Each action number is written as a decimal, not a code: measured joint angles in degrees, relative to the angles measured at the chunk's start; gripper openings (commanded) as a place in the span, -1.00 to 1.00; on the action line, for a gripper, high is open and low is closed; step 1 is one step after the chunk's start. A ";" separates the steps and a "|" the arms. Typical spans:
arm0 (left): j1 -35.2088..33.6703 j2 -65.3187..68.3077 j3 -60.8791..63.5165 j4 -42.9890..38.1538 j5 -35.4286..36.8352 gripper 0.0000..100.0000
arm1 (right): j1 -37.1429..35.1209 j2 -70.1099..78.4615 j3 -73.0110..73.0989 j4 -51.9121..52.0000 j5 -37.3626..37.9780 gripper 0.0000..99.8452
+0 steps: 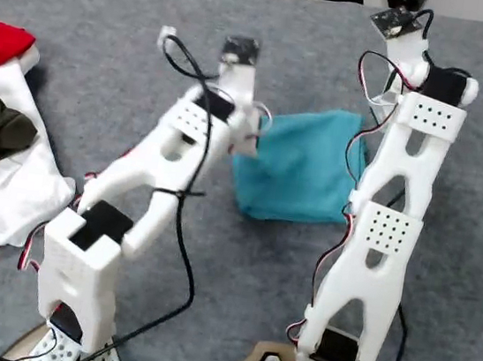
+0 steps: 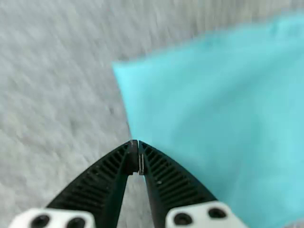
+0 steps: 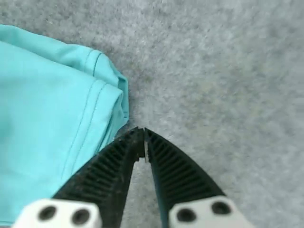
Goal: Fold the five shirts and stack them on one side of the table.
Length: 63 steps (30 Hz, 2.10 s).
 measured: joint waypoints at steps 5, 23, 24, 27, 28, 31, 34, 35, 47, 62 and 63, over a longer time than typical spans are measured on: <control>-1.58 4.31 -5.89 -2.29 0.00 -0.96 | 0.00 -1.05 11.52 0.09 -3.60 -0.99; -1.58 29.71 -31.56 1.05 0.00 -0.96 | 0.09 -39.30 67.60 -10.11 -4.31 -0.99; -1.58 30.33 -32.26 1.14 0.00 -0.96 | -0.09 -41.41 73.14 -13.45 -4.31 -0.99; -1.58 31.12 -33.14 1.23 0.00 -0.96 | -0.44 -46.07 89.67 -24.44 -3.96 -0.99; -1.58 31.21 -33.14 1.23 0.00 -0.96 | -0.26 -46.86 94.42 -28.04 -3.60 -0.99; -1.58 31.30 -33.23 1.23 0.00 -0.96 | -0.09 -47.12 104.09 -36.75 -2.81 -0.99; -1.76 31.30 -33.23 1.23 0.00 -0.96 | 1.93 -46.77 104.88 -39.47 -1.23 -0.99; -1.76 31.30 -33.23 1.23 -0.88 -0.96 | 2.64 -45.80 104.53 -39.65 -0.79 -0.99; -3.60 31.38 -38.68 4.66 -6.68 -0.96 | 6.95 -43.78 92.13 -28.75 2.46 -0.99; -3.60 31.56 -57.41 31.47 -4.75 -0.55 | 0.53 -43.08 76.22 -19.43 -1.32 -0.63; -3.87 32.18 -57.41 31.82 -3.96 -0.53 | 0.53 -41.05 73.93 -18.37 -1.41 -0.62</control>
